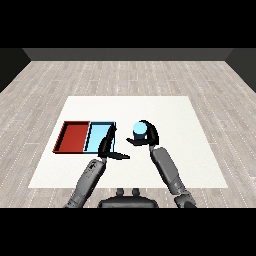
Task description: Pick the blue can and put it in the blue box
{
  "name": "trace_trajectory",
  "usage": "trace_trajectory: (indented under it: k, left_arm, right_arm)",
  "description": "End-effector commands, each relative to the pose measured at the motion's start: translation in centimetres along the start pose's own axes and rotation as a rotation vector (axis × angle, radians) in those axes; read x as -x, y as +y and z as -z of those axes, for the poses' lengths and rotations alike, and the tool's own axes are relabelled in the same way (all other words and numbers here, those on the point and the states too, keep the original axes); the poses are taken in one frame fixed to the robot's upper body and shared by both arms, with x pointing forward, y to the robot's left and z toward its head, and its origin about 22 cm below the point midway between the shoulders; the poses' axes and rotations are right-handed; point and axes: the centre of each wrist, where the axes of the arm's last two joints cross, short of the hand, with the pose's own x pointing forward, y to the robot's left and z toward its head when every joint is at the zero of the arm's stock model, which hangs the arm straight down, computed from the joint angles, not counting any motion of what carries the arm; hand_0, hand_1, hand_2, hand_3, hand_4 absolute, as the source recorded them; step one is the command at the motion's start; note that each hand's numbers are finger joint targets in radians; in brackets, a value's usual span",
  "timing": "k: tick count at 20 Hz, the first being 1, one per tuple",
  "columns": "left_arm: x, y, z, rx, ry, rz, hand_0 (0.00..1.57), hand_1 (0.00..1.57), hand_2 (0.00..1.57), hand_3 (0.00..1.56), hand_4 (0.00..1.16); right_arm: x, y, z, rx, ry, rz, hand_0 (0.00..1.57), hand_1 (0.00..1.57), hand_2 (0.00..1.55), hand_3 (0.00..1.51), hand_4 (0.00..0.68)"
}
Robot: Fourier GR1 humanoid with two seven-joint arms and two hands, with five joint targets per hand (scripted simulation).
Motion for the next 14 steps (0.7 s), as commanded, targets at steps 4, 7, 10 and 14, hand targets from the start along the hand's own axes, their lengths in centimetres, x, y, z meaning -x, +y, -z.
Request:
trace_trajectory:
  k: [4,7,10,14]
  left_arm:
    - [2.5,-3.2,-0.3,0.008,0.042,0.028,0.0,0.0,0.0,0.0,0.0]
    - [2.9,-2.6,0.3,0.0,0.075,-0.013,0.0,0.0,0.0,0.0,0.0]
    - [1.8,-1.9,0.0,0.001,0.06,-0.037,0.0,0.0,0.0,0.0,0.0]
    - [1.5,-3.0,0.8,0.035,0.09,-0.027,0.0,0.0,0.0,0.0,0.0]
  right_arm:
    - [-0.5,0.8,-0.2,-0.027,-0.017,0.031,1.44,1.44,1.46,1.36,0.553]
    - [0.1,0.6,0.5,-0.029,0.004,0.036,1.42,1.42,1.46,1.37,0.555]
    - [-0.1,2.7,-0.1,-0.036,0.001,0.048,1.44,1.44,1.47,1.38,0.56]
    - [1.1,2.3,1.6,-0.05,-0.012,0.053,1.44,1.44,1.46,1.36,0.553]
